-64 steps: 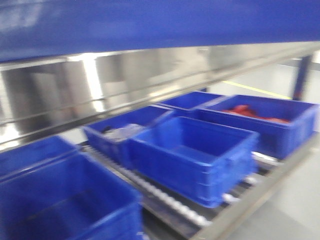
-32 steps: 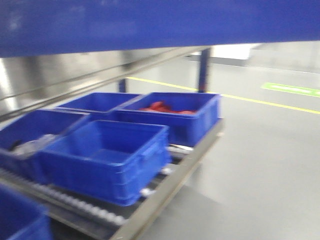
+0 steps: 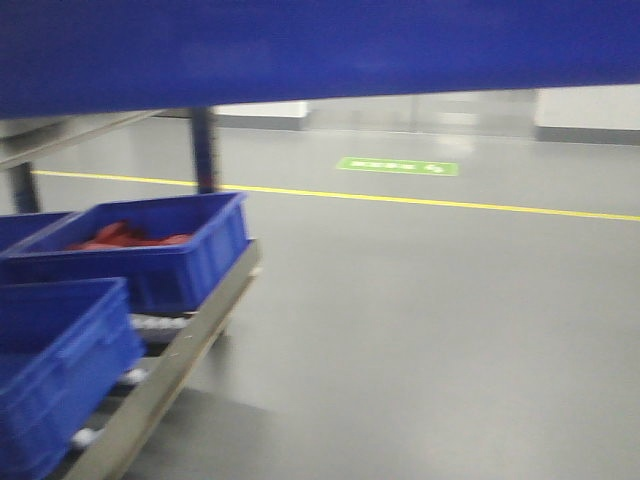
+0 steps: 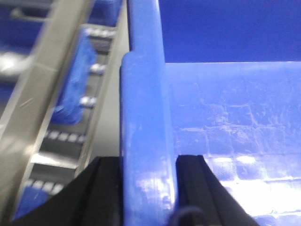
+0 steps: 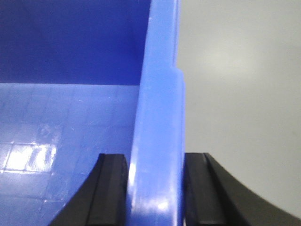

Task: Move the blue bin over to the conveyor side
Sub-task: 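Hold the bin with both grippers while the base drives to the conveyor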

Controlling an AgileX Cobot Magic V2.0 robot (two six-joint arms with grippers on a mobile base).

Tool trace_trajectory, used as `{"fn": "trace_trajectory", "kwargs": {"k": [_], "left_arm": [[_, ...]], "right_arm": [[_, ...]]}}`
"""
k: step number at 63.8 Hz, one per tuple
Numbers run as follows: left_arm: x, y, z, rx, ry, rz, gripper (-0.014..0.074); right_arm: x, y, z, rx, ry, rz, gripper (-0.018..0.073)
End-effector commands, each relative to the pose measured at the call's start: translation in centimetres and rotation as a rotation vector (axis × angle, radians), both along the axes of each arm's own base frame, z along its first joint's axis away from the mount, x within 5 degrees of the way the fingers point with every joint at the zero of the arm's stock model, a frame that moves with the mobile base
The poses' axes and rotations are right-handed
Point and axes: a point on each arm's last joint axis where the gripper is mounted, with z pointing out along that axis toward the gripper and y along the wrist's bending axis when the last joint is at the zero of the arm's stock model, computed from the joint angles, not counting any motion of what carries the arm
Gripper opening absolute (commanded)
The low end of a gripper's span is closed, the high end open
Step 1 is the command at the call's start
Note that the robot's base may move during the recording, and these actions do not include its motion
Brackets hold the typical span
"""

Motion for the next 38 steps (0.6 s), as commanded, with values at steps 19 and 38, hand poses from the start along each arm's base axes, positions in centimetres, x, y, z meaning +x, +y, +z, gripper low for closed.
{"fn": "trace_trajectory", "kwargs": {"k": [19,38], "left_arm": [[-0.33,0.20,1.33,0.010,-0.114,-0.001,-0.0018],[-0.33,0.22,1.33,0.012,-0.114,0.000,-0.0018]], "right_arm": [[-0.32,-0.23,1.56,0.010,-0.141,0.001,-0.0088],[-0.32,-0.23,1.56,0.010,-0.141,0.001,-0.0088]]}}
